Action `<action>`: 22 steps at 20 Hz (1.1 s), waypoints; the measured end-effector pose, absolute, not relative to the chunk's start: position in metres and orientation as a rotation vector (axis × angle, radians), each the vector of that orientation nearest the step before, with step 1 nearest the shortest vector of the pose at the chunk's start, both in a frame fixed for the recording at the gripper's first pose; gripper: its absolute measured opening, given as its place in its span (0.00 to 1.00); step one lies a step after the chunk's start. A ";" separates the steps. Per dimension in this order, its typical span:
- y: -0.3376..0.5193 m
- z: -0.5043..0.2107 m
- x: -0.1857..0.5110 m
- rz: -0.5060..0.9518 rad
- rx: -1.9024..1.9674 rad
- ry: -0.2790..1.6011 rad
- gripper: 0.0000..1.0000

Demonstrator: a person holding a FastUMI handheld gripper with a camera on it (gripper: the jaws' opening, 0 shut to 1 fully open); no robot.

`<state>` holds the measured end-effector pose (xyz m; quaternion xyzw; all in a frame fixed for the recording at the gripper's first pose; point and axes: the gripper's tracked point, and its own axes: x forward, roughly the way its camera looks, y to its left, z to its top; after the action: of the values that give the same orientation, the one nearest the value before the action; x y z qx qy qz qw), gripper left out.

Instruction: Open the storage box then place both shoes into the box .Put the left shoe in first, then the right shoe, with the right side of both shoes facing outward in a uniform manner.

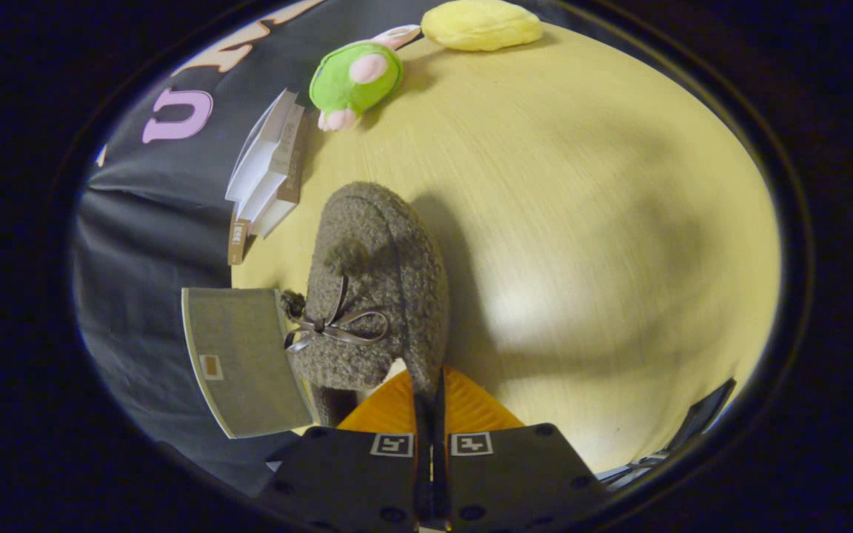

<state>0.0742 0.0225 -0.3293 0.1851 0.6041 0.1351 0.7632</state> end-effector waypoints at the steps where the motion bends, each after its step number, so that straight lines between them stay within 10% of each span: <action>1: 0.026 -0.324 0.073 0.304 0.417 1.308 0.05; 22: 0.216 -0.170 0.030 0.653 0.496 1.154 0.04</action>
<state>0.0299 0.2156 -0.1701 0.2277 0.5300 0.2998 0.7599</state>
